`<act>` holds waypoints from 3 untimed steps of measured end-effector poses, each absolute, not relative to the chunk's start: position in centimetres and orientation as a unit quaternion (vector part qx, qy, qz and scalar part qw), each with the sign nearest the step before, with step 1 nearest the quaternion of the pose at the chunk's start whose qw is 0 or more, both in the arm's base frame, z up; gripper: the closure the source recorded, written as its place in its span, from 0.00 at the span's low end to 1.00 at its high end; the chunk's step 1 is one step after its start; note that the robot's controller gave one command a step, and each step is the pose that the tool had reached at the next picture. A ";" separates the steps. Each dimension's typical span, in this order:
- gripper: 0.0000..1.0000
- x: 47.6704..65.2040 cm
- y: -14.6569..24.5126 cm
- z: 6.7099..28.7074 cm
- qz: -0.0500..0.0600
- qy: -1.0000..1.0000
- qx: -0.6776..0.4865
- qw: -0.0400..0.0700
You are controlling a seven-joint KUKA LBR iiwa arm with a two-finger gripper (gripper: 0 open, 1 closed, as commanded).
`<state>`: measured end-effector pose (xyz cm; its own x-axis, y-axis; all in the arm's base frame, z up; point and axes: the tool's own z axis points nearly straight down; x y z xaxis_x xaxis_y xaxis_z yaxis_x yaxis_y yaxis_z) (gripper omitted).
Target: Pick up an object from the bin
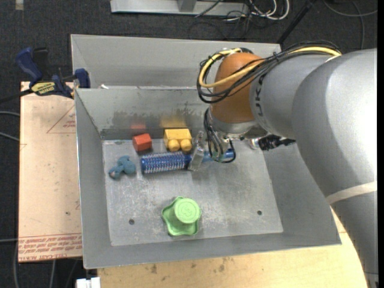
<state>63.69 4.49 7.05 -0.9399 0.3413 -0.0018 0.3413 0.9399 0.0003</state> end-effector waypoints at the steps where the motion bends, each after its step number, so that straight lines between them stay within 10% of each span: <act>1: 1.00 64.4 4.8 7.0 0.000 0.987 0.162 0.001; 3: 1.00 64.5 4.7 7.0 0.000 0.987 0.161 0.001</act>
Offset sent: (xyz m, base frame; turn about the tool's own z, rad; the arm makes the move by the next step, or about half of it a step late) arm 0.0072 0.0023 -0.0005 -0.0211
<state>64.45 4.74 7.04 -0.9478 0.3187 -0.0016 0.3187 0.9478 -0.0007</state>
